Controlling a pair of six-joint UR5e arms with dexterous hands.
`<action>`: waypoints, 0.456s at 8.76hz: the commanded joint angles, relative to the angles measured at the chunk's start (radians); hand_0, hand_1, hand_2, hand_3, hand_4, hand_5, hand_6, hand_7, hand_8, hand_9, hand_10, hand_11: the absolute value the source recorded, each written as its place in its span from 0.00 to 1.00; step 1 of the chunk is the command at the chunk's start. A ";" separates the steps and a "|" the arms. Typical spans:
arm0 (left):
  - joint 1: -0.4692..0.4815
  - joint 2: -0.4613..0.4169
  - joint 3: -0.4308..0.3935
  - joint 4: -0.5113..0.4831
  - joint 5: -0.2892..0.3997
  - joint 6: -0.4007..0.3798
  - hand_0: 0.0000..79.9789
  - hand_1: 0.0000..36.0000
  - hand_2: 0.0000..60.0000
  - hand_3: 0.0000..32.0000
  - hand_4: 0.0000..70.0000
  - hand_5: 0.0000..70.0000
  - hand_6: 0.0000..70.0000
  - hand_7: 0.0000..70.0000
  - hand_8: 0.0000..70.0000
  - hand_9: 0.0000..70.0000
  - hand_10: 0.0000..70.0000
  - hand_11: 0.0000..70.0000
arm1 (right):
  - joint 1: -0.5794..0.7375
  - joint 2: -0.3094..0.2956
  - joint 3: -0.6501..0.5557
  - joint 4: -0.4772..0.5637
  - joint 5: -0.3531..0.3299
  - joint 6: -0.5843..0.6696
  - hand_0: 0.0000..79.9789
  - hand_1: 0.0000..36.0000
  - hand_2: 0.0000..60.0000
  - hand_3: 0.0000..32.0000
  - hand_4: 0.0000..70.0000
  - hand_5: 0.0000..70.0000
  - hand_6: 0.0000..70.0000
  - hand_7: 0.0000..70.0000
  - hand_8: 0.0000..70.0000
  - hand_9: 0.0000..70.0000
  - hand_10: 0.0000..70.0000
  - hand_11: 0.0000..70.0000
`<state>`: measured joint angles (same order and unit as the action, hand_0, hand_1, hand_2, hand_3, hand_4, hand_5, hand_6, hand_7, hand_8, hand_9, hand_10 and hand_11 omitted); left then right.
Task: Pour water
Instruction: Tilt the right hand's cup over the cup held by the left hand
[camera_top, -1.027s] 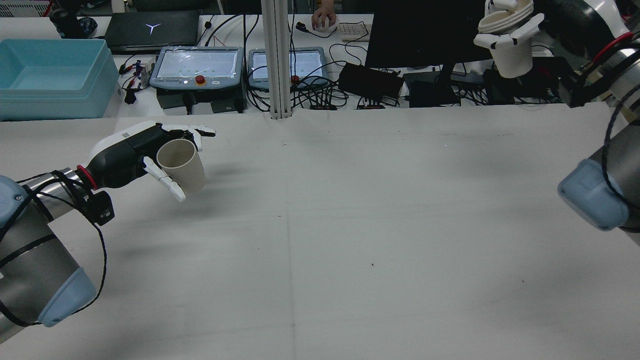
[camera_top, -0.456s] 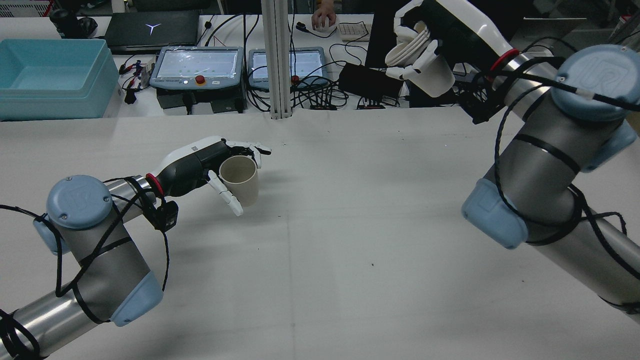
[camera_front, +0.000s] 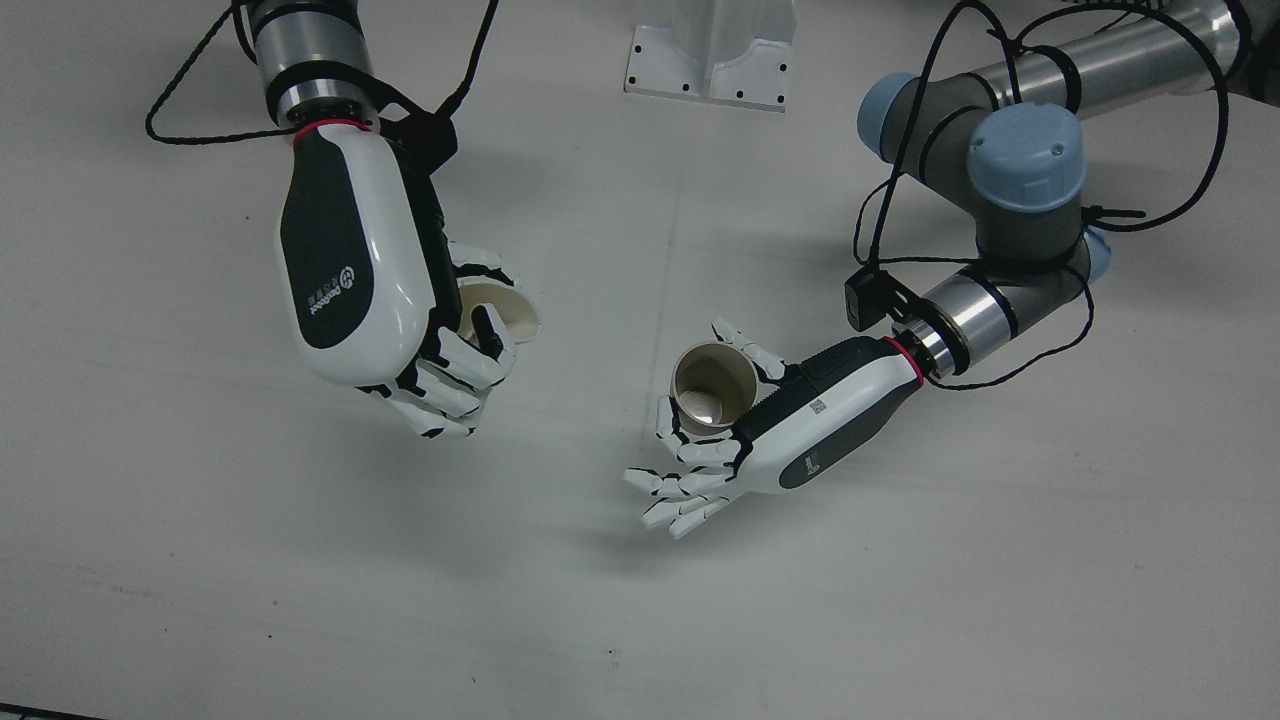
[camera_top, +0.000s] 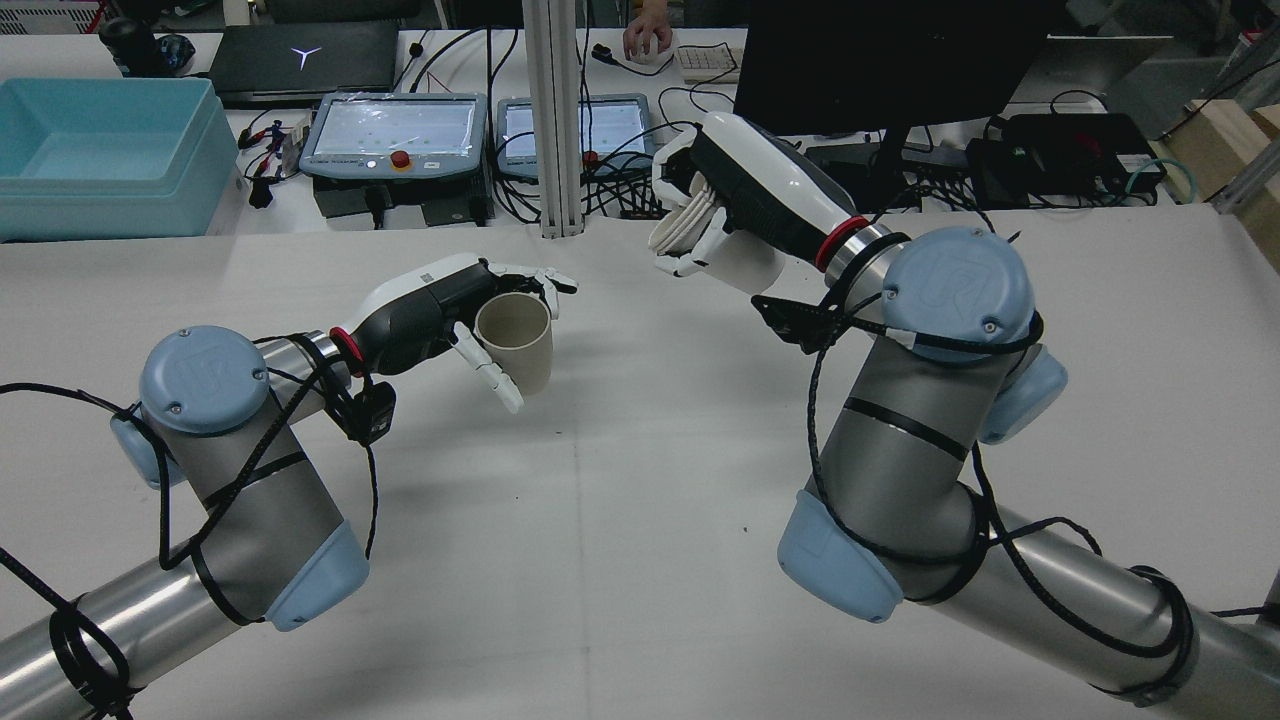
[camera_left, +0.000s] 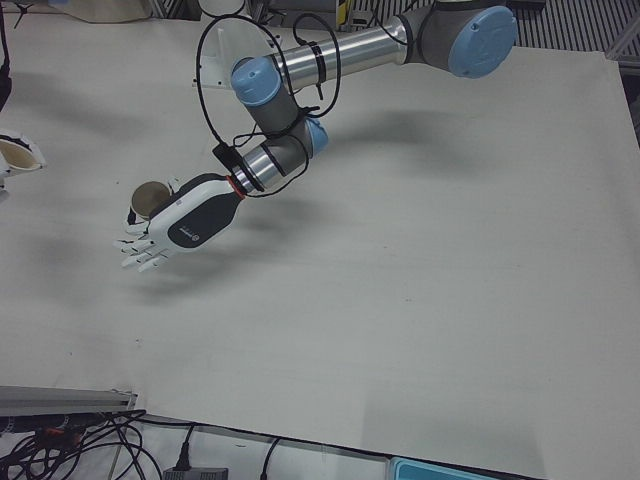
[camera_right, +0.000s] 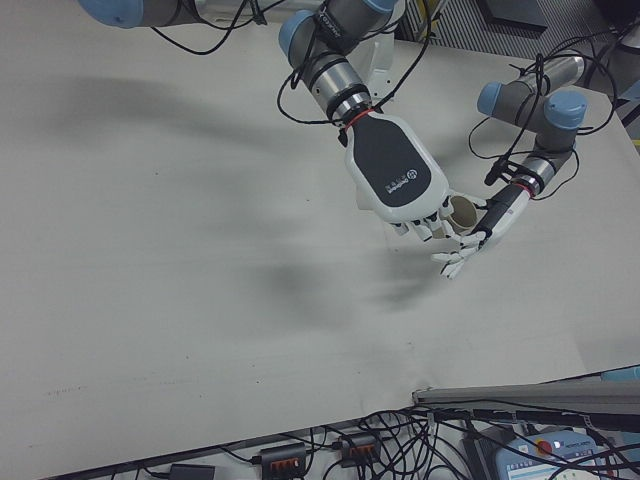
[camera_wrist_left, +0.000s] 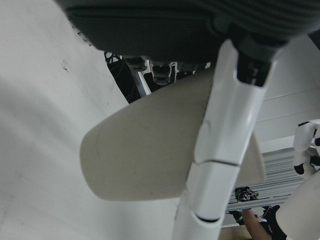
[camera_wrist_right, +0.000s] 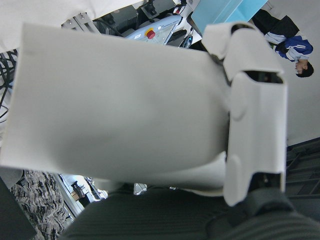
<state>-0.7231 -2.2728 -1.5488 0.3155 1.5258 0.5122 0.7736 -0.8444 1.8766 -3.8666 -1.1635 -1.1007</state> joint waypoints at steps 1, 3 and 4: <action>-0.001 -0.043 -0.008 0.028 0.000 -0.003 1.00 0.73 0.00 0.00 0.90 1.00 0.19 0.34 0.11 0.09 0.01 0.05 | -0.112 0.039 -0.104 0.019 0.135 -0.031 1.00 1.00 1.00 0.00 0.84 1.00 0.96 1.00 0.56 0.76 0.96 1.00; -0.002 -0.040 -0.011 0.031 0.000 -0.003 1.00 0.71 0.00 0.00 0.89 1.00 0.19 0.33 0.11 0.08 0.01 0.05 | -0.112 0.039 -0.059 0.039 0.153 -0.030 1.00 1.00 1.00 0.00 0.77 1.00 0.92 1.00 0.54 0.73 0.94 1.00; -0.004 -0.031 -0.011 0.031 0.000 -0.009 1.00 0.69 0.00 0.00 0.87 1.00 0.18 0.32 0.11 0.08 0.01 0.05 | -0.100 0.021 0.011 0.038 0.151 -0.030 1.00 1.00 1.00 0.00 0.77 1.00 0.93 1.00 0.54 0.72 0.94 1.00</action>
<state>-0.7246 -2.3132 -1.5575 0.3429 1.5263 0.5102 0.6665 -0.8074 1.7966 -3.8351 -1.0263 -1.1306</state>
